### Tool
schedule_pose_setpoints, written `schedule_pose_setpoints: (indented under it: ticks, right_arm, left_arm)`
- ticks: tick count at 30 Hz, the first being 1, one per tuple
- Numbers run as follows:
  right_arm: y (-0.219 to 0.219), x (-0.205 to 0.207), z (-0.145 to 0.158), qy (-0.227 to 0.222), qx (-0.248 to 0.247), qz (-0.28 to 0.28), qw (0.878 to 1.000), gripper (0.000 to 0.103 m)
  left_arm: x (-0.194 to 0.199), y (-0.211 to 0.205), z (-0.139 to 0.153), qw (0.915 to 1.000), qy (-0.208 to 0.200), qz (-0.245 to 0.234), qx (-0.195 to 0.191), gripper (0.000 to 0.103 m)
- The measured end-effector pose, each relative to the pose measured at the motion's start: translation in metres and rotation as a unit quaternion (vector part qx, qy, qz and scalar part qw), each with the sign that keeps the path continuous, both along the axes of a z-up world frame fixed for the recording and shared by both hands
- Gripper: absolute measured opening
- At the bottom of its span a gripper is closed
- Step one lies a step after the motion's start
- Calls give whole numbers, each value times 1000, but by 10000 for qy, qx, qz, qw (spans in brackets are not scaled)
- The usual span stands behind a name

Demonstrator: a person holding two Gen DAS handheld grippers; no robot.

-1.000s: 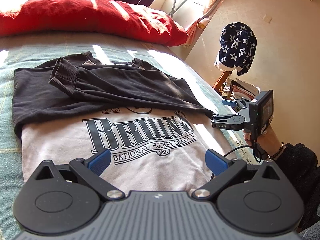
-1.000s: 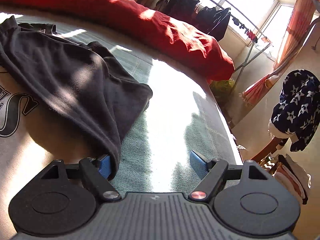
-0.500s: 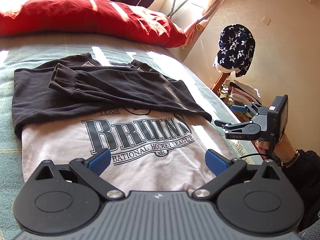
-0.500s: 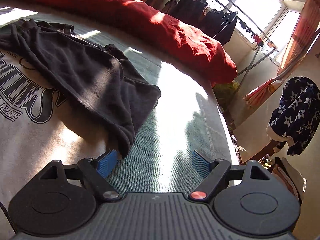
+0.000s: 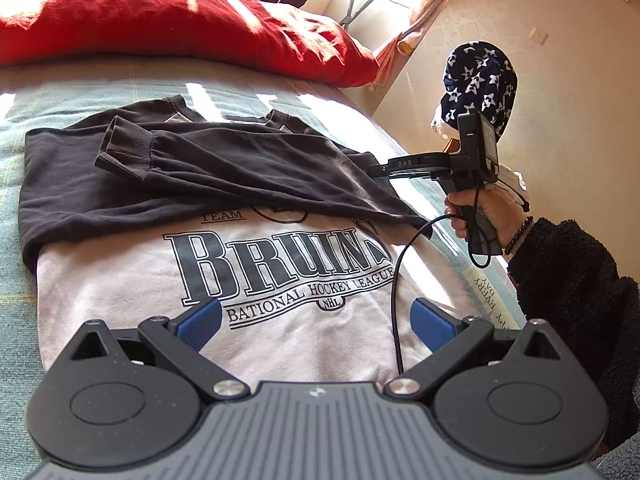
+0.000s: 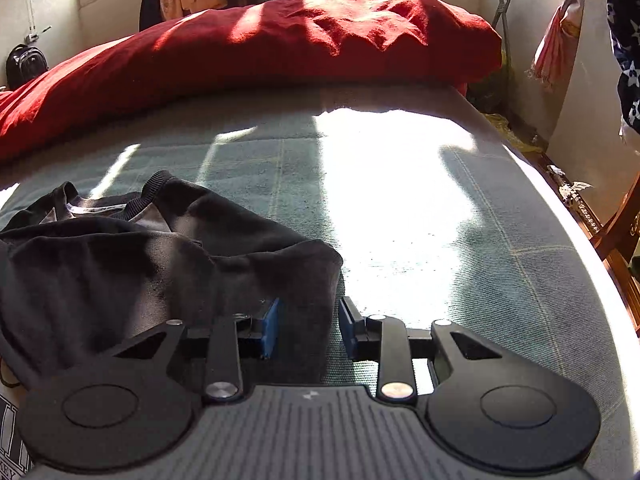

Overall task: Fold clothes
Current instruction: 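Withdraw the open right gripper from the sweatshirt across the bed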

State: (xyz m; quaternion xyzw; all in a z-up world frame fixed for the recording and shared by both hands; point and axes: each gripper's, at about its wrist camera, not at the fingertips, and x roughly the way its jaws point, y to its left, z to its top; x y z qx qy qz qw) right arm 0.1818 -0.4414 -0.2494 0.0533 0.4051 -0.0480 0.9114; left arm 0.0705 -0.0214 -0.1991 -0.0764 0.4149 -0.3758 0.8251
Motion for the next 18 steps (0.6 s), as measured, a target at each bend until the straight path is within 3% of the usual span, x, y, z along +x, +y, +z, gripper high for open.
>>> schedule_pose_setpoints:
  ticks: [1, 2, 3, 7, 10, 13, 15, 18]
  right_arm:
    - [-1, 8, -8, 31, 46, -12, 10000, 36]
    - [0, 11, -12, -17, -27, 25, 10000, 29]
    - [0, 12, -11, -58, -120, 52, 9999, 7]
    - [-17, 22, -4, -126, -361, -153, 9992, 4]
    - [-40, 25, -2, -79, 59, -306, 9995, 6]
    - [-42, 13, 10, -176, 84, -381, 9991, 15]
    - [-34, -2, 19, -297, 362, -94, 9989, 18]
    - [-13, -15, 19, -5, 530, 383, 9979, 24]
  left_arm:
    - [1, 0, -2, 10000, 28, 16, 12, 100]
    - [3, 0, -4, 10000, 49, 29, 19, 100]
    - [4, 0, -5, 10000, 57, 36, 19, 100]
    - [6, 0, -7, 10000, 76, 55, -8, 100]
    - [5, -1, -7, 10000, 59, 39, 17, 100]
    - [4, -1, -6, 10000, 45, 26, 14, 100]
    - [2, -2, -5, 10000, 28, 8, 24, 100]
    - [2, -3, -5, 10000, 40, -2, 46, 100]
